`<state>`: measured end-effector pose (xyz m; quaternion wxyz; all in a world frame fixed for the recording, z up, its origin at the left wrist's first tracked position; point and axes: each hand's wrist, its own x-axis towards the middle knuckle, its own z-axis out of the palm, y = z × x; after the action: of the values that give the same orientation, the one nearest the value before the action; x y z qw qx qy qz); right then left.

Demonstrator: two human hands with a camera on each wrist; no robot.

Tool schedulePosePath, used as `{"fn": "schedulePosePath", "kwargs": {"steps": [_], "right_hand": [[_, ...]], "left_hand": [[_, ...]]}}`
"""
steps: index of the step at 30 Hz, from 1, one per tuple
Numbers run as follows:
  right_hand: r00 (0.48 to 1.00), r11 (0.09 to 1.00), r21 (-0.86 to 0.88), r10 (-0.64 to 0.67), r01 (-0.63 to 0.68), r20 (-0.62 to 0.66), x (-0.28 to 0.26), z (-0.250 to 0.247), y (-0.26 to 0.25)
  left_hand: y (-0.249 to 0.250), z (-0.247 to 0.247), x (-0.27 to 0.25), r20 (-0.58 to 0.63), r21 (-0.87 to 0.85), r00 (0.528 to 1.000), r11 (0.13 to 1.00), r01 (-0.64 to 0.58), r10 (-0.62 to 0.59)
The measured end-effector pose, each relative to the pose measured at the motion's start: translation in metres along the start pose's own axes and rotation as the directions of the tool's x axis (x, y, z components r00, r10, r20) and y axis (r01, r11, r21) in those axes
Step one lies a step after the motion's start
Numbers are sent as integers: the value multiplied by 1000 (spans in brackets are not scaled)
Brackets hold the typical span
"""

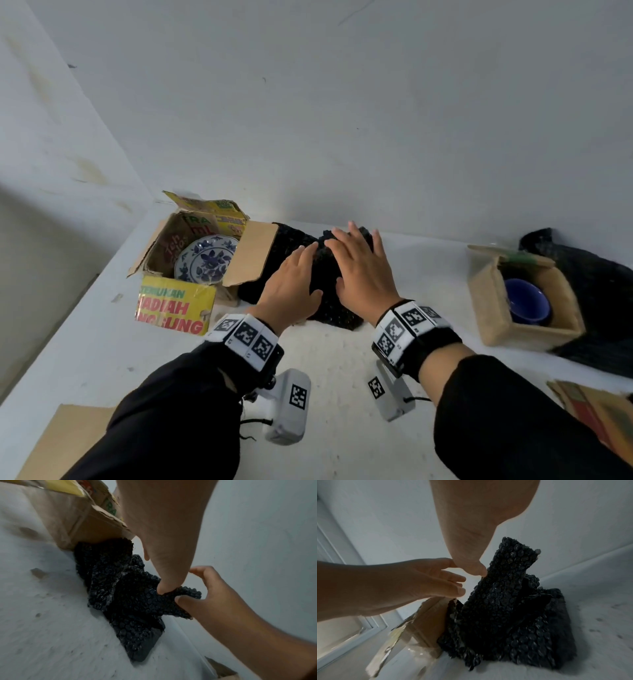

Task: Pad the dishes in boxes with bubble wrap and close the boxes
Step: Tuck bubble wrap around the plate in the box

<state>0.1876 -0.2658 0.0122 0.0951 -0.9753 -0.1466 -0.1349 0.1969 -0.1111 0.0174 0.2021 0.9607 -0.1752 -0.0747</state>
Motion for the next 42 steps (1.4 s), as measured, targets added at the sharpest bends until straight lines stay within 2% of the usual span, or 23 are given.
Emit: {"fn": "schedulePosePath", "kwargs": {"steps": [6,9,12,15,18,22,25,28,30,32,35,39,42], "right_hand": [[981,983,-170,98,-69,168,25,22,13],[989,980,-164,127,-114,74,24,34,18],[986,984,-64,164,-164,0,23,34,25],[969,969,82,240,-235,-62,27,24,30],[966,947,226,249,-228,-72,31,5,35],[973,889,410,229,-202,-19,33,-25,40],[976,845,508,215,-168,-36,35,-47,33],[990,818,570,132,-75,-58,39,-60,19],[996,838,544,78,-43,-41,44,-62,7],[999,860,509,46,-38,-4,51,-60,-8],[997,866,493,62,-77,46,63,-49,-39],[983,907,401,68,-131,168,90,-25,-85],[979,910,376,122,-175,162,114,-8,-117]], "left_hand": [[-19,13,33,79,124,997,992,9,-19],[-25,20,40,118,178,992,984,12,-34],[-26,26,44,126,211,992,977,4,-31],[-23,24,47,55,173,998,985,10,-19],[-12,16,46,-63,51,998,999,8,-5],[10,-3,40,-108,-261,994,965,-24,-5],[23,-28,36,-86,-487,995,873,6,-55],[22,-54,26,-40,-681,998,733,13,-55],[13,-71,15,-8,-745,999,666,23,-43],[-3,-82,6,11,-760,999,649,37,-43],[-37,-92,-4,7,-739,994,669,78,-108],[-97,-101,-17,-89,-517,979,848,113,-185],[-128,-111,-25,-180,-447,952,883,146,-248]]}}
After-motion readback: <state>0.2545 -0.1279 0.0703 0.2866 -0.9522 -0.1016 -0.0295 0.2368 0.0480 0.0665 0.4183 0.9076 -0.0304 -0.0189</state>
